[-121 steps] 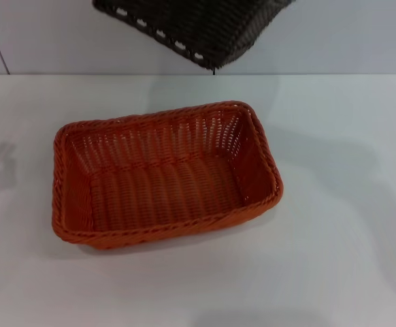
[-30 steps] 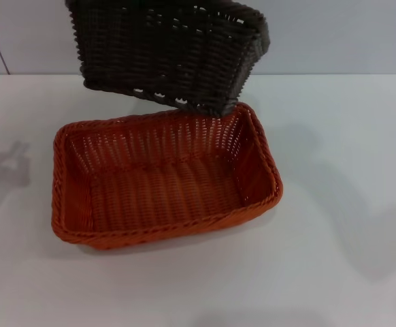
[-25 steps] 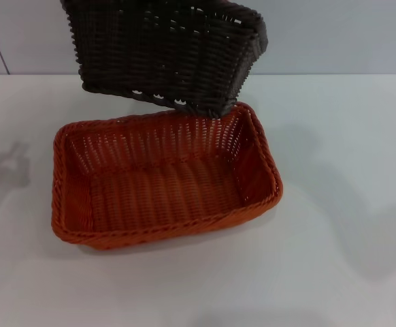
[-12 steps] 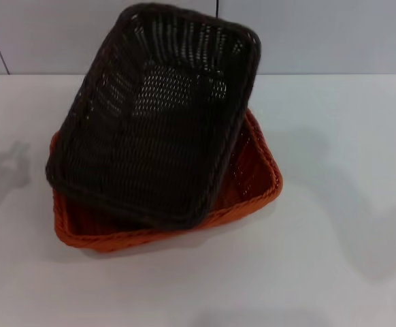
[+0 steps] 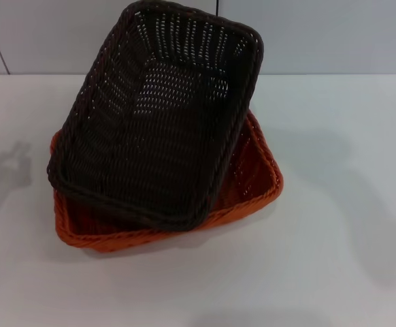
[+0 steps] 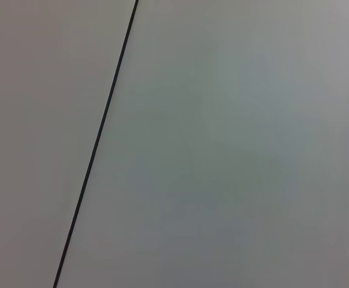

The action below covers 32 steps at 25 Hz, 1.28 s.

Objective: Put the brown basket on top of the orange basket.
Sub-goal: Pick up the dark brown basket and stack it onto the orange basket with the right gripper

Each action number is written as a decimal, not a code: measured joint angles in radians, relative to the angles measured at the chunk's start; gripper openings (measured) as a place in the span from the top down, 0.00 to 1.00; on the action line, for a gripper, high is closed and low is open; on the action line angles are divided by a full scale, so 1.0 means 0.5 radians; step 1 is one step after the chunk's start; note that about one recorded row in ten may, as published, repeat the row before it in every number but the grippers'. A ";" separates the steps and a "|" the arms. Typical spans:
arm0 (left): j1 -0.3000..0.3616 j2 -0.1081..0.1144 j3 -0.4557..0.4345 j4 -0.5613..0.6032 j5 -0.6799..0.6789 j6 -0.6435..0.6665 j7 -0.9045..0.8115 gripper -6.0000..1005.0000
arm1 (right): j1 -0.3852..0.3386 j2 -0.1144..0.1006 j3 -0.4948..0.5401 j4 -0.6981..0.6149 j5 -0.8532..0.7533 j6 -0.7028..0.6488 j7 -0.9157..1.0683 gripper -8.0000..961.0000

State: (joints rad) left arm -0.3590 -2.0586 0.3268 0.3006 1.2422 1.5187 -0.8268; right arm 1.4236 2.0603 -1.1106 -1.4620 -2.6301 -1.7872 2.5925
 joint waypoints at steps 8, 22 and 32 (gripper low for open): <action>0.006 0.000 0.000 0.000 0.001 0.000 0.000 0.88 | -0.295 -0.032 0.167 -0.063 0.121 0.230 -0.109 0.97; 0.001 -0.002 0.000 -0.017 0.001 -0.006 0.000 0.88 | -0.447 -0.206 0.238 0.398 0.145 0.478 -0.317 0.77; -0.002 -0.001 0.000 -0.028 0.001 -0.010 0.000 0.88 | -0.448 -0.199 0.225 0.787 0.151 0.753 -0.678 0.47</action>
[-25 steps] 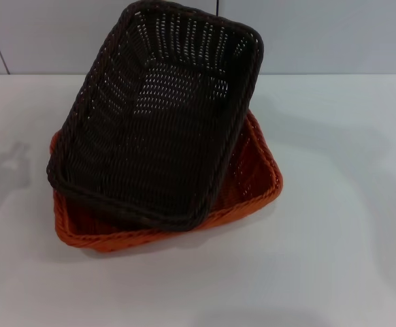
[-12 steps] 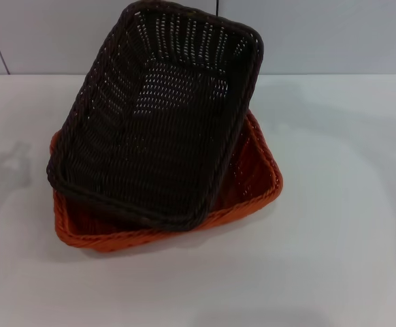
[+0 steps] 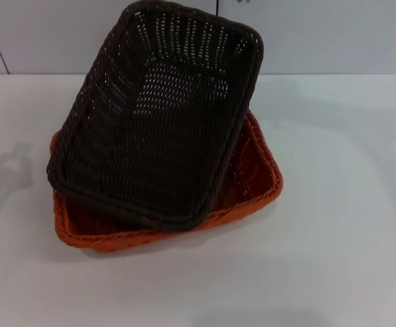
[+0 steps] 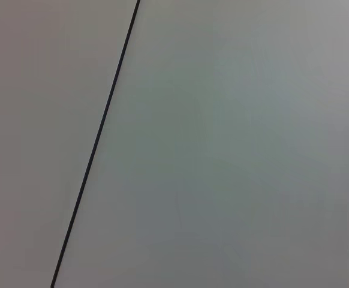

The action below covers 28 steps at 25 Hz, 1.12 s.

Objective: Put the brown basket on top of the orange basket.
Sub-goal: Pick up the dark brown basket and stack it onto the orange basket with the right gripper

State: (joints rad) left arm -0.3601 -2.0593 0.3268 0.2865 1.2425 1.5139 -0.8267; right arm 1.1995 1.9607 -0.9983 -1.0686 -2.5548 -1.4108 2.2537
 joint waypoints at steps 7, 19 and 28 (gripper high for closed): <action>0.000 -0.004 0.000 -0.032 0.000 -0.006 0.024 0.88 | 0.002 0.002 -0.004 0.192 -0.001 0.185 -0.125 0.43; -0.014 -0.005 0.000 -0.079 0.000 -0.006 0.046 0.88 | 0.006 0.043 -0.007 0.473 0.005 0.458 -0.326 0.44; -0.029 -0.007 0.000 -0.095 -0.002 0.006 0.046 0.88 | 0.014 0.096 -0.089 0.610 0.000 0.645 -0.393 0.45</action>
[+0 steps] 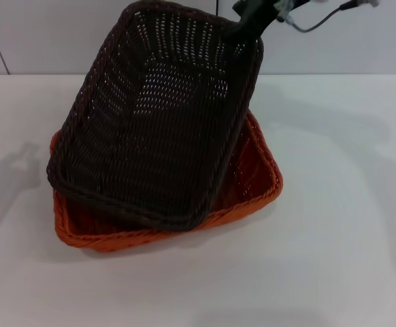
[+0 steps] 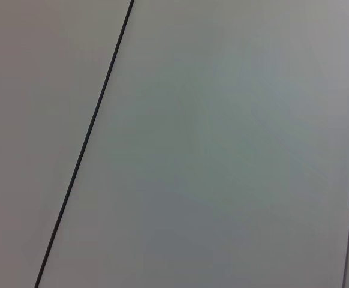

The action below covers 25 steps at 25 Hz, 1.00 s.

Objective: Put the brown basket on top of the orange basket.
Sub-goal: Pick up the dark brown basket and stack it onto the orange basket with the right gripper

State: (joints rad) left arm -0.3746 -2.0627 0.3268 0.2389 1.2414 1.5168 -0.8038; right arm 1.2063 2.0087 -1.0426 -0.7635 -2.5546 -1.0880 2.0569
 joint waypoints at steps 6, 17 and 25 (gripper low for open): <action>-0.006 0.002 0.000 -0.007 -0.005 0.006 -0.003 0.88 | -0.004 0.015 -0.083 0.083 -0.003 0.126 0.000 0.45; -0.015 0.005 -0.002 -0.008 -0.014 0.007 -0.011 0.88 | -0.008 0.076 -0.107 0.094 -0.004 0.116 -0.003 0.46; -0.003 0.005 -0.003 -0.008 -0.014 0.007 -0.013 0.88 | -0.093 0.109 -0.135 -0.051 -0.006 0.048 0.014 0.57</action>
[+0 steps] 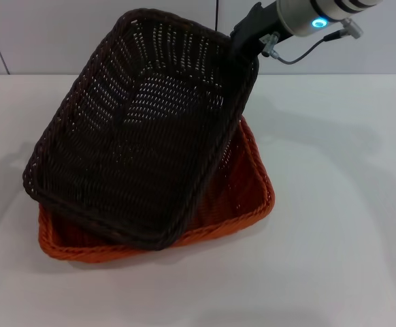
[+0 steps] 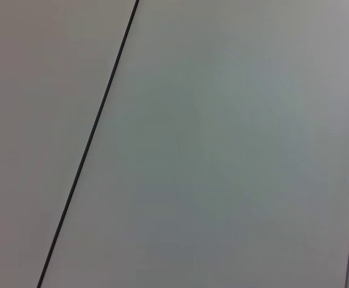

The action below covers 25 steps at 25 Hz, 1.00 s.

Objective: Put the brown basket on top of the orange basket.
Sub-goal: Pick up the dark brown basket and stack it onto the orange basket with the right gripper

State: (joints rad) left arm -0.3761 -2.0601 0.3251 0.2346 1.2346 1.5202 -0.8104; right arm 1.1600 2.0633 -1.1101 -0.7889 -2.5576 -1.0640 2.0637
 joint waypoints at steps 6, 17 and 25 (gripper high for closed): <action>0.006 0.003 0.003 0.001 0.000 0.000 0.000 0.88 | -0.146 0.022 -0.060 -0.286 0.092 -0.102 0.038 0.70; -0.002 0.003 0.003 0.009 0.013 0.000 0.001 0.88 | -0.306 0.003 0.177 -0.693 0.366 -0.549 0.175 0.78; -0.011 0.006 0.032 0.005 0.016 0.000 0.012 0.88 | -0.450 -0.022 0.263 -0.991 0.539 -0.726 0.471 0.78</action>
State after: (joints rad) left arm -0.3815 -2.0571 0.3413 0.2369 1.2426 1.5200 -0.8045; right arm 0.9350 2.0524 -0.9786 -1.2845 -2.2879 -1.4271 2.2990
